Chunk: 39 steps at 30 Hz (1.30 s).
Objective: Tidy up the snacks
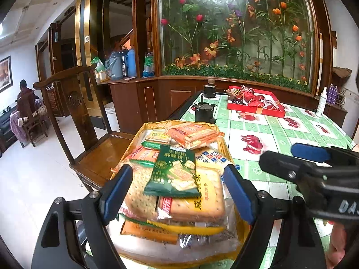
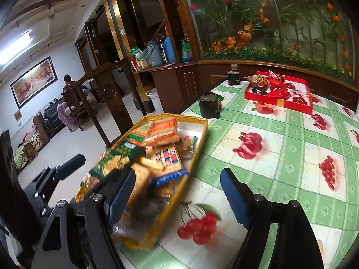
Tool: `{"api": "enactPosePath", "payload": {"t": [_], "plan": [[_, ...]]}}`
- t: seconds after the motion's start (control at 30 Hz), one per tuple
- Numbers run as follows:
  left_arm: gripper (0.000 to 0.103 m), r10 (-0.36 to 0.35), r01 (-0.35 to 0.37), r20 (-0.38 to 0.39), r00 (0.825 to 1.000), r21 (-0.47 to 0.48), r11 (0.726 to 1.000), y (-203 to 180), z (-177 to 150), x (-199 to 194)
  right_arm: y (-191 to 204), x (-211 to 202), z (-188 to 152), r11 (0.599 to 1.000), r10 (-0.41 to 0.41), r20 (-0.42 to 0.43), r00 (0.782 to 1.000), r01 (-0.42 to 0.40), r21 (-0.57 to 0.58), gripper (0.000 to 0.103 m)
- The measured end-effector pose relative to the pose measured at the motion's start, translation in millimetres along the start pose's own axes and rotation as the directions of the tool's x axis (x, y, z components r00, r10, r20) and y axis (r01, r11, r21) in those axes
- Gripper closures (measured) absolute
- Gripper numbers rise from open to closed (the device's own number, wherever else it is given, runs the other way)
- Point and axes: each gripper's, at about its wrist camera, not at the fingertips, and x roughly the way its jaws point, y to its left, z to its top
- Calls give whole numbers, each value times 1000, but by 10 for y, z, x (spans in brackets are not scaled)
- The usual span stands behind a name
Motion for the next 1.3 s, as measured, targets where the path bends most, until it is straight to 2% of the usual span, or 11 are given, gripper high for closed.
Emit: {"api": "enactPosePath", "payload": {"t": [0.17, 0.3, 0.4, 0.53, 0.63, 0.77, 0.9, 0.97, 1.1, 1.17, 1.3], "plan": [[11, 30, -30, -1, 1000, 15, 999, -30, -122, -98, -15, -187, -235, 1000, -13, 28, 1000, 14, -28, 16], [4, 58, -59, 25, 998, 7, 998, -28, -192, -229, -42, -344, -382, 998, -23, 89, 996, 28, -59, 15], [2, 99, -99, 63, 993, -1, 995, 2, -230, -350, -86, -407, -484, 997, -29, 142, 989, 38, -61, 11], [0, 191, -191, 93, 977, -5, 982, 72, -312, -509, -170, -362, -571, 998, -24, 134, 991, 30, -47, 10], [0, 241, -241, 56, 969, 0, 971, 141, -387, -567, -184, -331, -618, 998, -24, 129, 991, 31, -54, 8], [0, 226, -226, 40, 973, -16, 974, 260, -497, -620, -130, -338, -640, 996, -8, 133, 991, 19, -84, 0], [0, 311, -311, 11, 950, 6, 950, 287, -541, -615, -114, -365, -658, 996, 7, 141, 990, 6, -91, 0], [0, 291, -291, 12, 957, 19, 956, 291, -565, -632, -110, -363, -657, 996, 5, 139, 990, 8, -94, 0], [0, 287, -286, 10, 958, -23, 958, 337, -600, -647, -81, -373, -658, 993, -2, 143, 990, 19, -113, 0], [0, 289, -289, -5, 957, -22, 957, 342, -599, -620, -64, -373, -662, 992, 6, 143, 990, 12, -124, 0], [0, 254, -256, -38, 966, -45, 966, 373, -618, -572, -52, -374, -664, 991, 15, 143, 990, 4, -132, 0]]}}
